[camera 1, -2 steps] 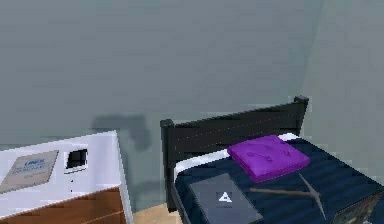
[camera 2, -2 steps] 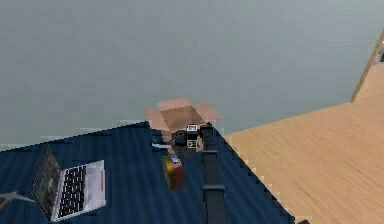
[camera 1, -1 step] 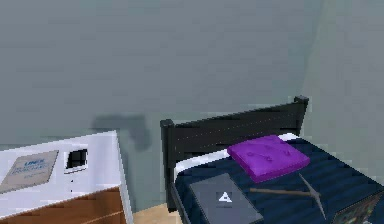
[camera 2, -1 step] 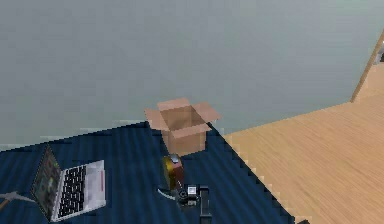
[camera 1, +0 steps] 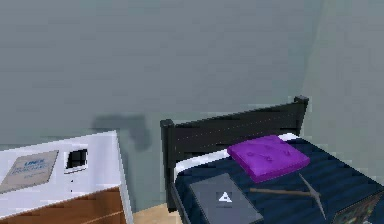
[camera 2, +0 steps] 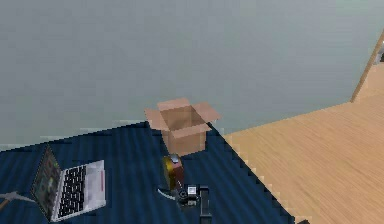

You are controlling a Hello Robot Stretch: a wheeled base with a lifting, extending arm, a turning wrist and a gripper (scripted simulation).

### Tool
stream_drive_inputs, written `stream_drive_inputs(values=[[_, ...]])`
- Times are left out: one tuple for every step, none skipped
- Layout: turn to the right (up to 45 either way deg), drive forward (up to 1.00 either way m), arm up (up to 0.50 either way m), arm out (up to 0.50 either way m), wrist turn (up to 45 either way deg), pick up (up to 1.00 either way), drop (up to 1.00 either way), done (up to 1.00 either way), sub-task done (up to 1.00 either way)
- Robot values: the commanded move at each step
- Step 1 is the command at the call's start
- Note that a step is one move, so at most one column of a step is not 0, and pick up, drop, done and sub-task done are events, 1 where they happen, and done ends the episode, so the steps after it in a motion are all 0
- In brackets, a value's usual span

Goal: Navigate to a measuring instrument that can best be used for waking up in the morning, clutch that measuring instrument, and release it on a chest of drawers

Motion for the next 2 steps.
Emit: stream_drive_inputs(values=[[0.0, 0.00, 0.10, 0.00, 0.0, 0.00, 0.00, 0.00, 0.00], [0.0, 0.00, 0.44, 0.00, 0.0, 0.00, 0.00, 0.00, 0.00]])
